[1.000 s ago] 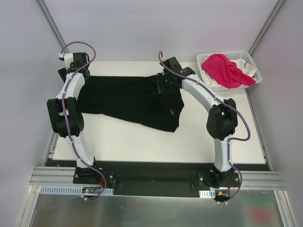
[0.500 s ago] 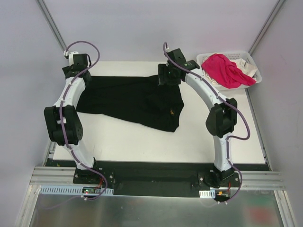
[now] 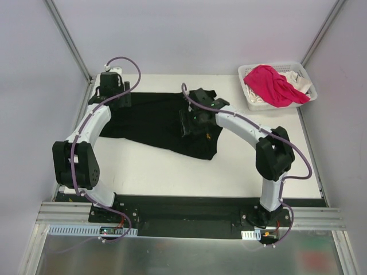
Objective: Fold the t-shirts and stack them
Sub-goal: Fold the flattened tshirt in 1/3 of the way
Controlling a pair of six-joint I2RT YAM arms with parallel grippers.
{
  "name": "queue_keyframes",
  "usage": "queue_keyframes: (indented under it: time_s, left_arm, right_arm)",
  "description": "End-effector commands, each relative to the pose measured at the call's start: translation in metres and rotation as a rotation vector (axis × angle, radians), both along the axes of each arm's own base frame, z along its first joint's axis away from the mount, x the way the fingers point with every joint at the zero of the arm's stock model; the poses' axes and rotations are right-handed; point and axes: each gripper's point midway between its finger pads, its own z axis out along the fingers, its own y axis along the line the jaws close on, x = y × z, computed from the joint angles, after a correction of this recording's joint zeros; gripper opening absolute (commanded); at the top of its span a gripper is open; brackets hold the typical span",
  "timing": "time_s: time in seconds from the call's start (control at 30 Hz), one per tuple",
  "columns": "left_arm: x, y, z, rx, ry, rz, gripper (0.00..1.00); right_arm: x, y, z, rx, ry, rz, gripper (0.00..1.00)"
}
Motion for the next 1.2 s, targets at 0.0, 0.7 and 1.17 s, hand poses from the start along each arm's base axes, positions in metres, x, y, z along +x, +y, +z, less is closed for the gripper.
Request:
queue_keyframes:
  time_s: [0.0, 0.7, 1.17]
  left_arm:
    - [-0.001, -0.04, 0.015, 0.022, -0.041, -0.191, 0.66]
    - [-0.022, -0.081, 0.016, 0.006, -0.016, -0.411, 0.68]
    - [-0.002, -0.046, 0.037, 0.041, -0.104, -0.147, 0.7]
  right_arm:
    - [-0.023, 0.012, 0.007, 0.084, 0.006, 0.006, 0.62]
    - [-0.023, 0.018, -0.041, 0.044, 0.066, -0.026, 0.57]
    - [-0.004, 0.053, -0.072, 0.138, 0.122, 0.022, 0.57]
